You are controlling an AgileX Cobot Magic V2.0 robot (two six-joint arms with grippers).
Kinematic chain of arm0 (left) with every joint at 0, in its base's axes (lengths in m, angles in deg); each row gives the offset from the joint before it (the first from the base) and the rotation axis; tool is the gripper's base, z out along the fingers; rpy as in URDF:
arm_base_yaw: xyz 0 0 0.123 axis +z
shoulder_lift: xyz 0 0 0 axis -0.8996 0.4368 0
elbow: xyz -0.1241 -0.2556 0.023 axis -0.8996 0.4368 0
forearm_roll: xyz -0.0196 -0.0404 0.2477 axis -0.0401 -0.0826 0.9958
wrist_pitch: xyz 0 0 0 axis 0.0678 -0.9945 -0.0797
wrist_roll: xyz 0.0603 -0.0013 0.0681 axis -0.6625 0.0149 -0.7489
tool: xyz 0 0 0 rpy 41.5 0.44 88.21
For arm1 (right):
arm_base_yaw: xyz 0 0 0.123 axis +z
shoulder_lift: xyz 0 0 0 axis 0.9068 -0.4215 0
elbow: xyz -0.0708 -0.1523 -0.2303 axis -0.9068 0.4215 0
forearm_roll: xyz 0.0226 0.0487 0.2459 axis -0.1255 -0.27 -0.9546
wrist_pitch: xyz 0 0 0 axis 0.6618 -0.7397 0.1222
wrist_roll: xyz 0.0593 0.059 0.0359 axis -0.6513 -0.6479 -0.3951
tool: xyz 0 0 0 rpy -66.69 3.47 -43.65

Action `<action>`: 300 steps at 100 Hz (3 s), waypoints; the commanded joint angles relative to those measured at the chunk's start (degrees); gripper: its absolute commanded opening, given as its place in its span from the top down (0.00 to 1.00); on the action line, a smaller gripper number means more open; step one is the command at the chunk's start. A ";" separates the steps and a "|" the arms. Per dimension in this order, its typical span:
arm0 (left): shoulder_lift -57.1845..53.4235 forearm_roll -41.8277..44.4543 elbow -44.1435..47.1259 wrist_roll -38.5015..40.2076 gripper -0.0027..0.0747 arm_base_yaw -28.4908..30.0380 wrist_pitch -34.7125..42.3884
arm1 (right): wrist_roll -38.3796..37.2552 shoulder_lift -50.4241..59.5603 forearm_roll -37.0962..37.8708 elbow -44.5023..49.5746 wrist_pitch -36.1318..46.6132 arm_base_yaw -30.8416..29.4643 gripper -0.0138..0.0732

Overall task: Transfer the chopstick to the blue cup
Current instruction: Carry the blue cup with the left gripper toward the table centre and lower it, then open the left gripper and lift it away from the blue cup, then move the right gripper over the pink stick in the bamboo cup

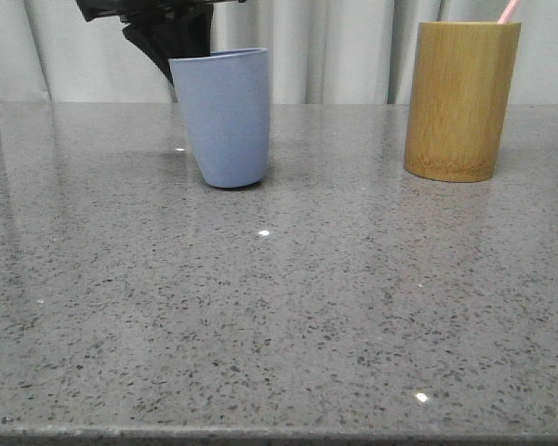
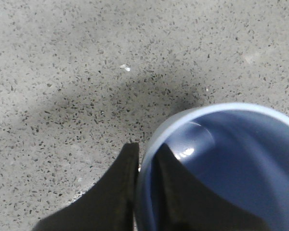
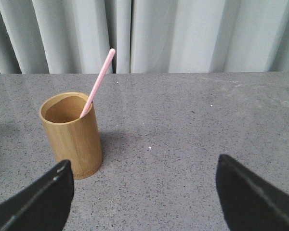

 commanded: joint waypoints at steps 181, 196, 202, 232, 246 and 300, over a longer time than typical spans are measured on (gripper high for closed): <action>-12.86 0.19 -8.59 -0.85 0.31 0.93 -3.41 | 0.52 -0.73 0.00 -1.73 4.68 -0.25 0.15; -16.85 3.64 -5.02 -0.85 0.31 3.46 -3.41 | 0.52 -0.73 0.00 -1.73 4.68 -0.25 0.15; -18.79 3.77 -3.10 -0.85 0.31 5.44 -3.30 | 0.52 -0.78 0.00 -1.73 4.63 -0.25 0.15; -32.55 3.77 13.02 -0.85 0.31 16.49 1.87 | 0.52 -0.89 0.00 -1.73 4.64 -0.25 0.15; -41.69 3.77 23.71 -0.85 0.32 18.74 6.06 | 0.52 -1.02 0.00 -1.73 4.64 -0.25 0.15; -73.65 2.49 60.65 2.39 0.32 18.84 15.94 | 0.52 -1.02 0.00 -1.73 4.64 -0.25 0.15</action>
